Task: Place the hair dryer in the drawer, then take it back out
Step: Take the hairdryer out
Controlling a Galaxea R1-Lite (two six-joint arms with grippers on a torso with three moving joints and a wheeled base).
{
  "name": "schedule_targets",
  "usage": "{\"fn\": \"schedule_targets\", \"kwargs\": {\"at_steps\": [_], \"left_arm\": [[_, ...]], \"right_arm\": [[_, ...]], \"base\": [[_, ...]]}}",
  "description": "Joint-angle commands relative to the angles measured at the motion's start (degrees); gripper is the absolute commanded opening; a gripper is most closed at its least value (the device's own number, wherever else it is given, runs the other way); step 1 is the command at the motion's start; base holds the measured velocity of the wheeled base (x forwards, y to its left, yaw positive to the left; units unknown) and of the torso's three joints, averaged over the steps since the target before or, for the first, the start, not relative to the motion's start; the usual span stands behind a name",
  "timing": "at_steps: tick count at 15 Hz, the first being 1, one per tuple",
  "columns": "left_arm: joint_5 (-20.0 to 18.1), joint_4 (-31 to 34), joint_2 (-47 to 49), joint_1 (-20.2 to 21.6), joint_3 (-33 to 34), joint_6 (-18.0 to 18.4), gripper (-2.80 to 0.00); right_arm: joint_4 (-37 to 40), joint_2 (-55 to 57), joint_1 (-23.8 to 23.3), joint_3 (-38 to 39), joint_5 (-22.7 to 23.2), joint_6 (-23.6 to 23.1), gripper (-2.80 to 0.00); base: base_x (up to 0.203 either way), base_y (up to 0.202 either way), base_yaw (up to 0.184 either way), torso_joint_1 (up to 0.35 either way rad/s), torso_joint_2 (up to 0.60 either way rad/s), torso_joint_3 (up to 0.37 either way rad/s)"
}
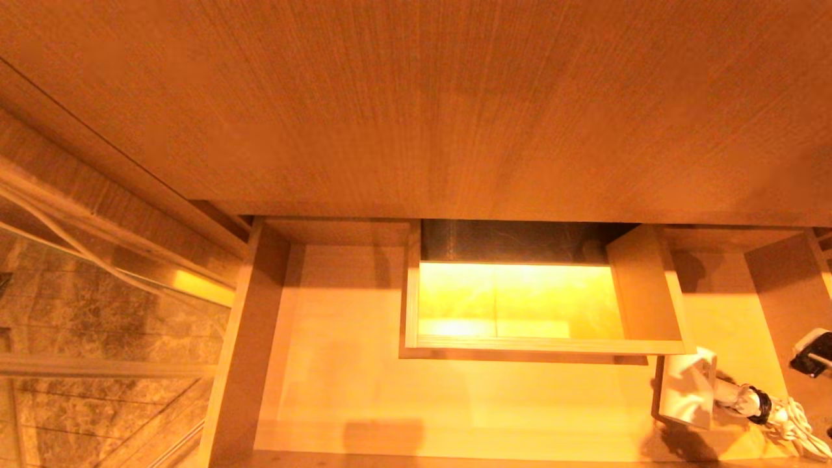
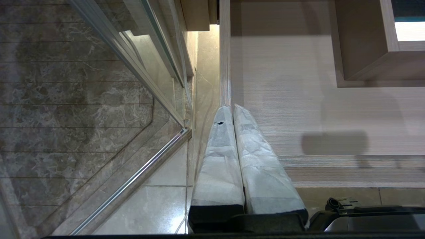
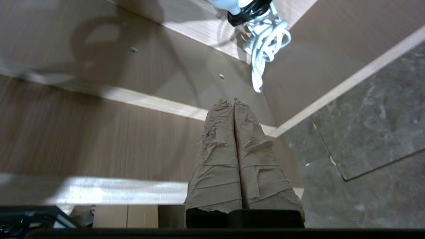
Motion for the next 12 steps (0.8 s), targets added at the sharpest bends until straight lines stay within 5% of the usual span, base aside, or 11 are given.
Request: {"fn": "schedule_targets", "kwargs": {"at_steps": [1, 12], "left_arm": [[0.0, 0.0, 0.0, 0.0, 0.1, 0.0, -2.80], [0.0, 0.0, 0.0, 0.0, 0.1, 0.0, -2.80]], "right_arm": [[-1.8, 2.7, 0.0, 0.4, 0.0, -0.3, -2.80], [-13.9, 9.4, 0.4, 3.8, 0.9, -0.8, -2.80]], "base": [[0.000, 0.000, 0.000, 0.000, 0.00, 0.000], [0.000, 0.000, 0.000, 0.000, 0.00, 0.000]]}}
